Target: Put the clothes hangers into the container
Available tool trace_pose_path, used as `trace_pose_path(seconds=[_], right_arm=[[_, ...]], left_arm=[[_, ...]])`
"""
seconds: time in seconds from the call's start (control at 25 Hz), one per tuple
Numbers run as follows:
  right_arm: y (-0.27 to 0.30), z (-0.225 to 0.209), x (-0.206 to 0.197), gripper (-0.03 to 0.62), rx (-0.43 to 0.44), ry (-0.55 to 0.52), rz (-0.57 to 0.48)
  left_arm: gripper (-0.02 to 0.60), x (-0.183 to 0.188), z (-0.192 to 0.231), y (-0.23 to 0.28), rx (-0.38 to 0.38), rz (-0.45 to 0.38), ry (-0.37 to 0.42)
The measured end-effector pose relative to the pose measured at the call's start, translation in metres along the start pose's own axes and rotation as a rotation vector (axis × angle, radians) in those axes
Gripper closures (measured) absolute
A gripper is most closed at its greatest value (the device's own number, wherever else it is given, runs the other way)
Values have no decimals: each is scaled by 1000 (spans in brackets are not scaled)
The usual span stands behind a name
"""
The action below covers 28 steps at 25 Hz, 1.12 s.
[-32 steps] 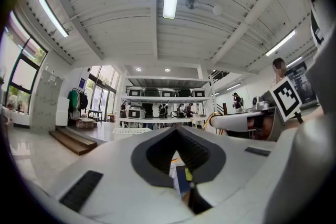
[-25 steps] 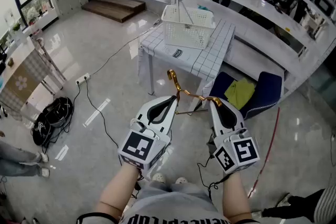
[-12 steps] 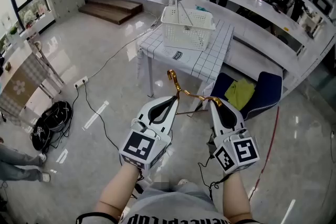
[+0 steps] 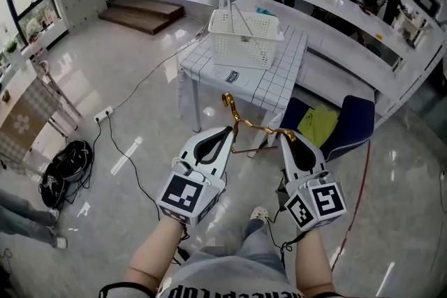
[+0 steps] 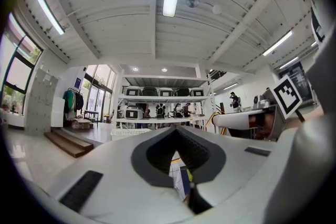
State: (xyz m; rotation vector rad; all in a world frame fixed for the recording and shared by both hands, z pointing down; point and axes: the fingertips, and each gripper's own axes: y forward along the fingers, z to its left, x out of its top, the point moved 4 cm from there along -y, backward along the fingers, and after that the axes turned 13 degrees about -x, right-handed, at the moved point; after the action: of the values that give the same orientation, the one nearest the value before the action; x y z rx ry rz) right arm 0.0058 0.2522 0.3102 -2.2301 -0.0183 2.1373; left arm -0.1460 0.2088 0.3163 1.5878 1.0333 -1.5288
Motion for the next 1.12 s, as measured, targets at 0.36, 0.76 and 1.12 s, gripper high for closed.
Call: trace_pose_path(seconds=[0.36, 0.76, 1.12], right_arm=[[56, -56, 2, 545, 63, 26, -12], [118, -130, 10, 545, 145, 45, -15], [153, -182, 11, 545, 221, 73, -17]], left_arm=[[569, -3, 20, 67, 41, -8, 12], [569, -2, 34, 155, 106, 2, 17], [569, -5, 35, 214, 164, 8, 20]])
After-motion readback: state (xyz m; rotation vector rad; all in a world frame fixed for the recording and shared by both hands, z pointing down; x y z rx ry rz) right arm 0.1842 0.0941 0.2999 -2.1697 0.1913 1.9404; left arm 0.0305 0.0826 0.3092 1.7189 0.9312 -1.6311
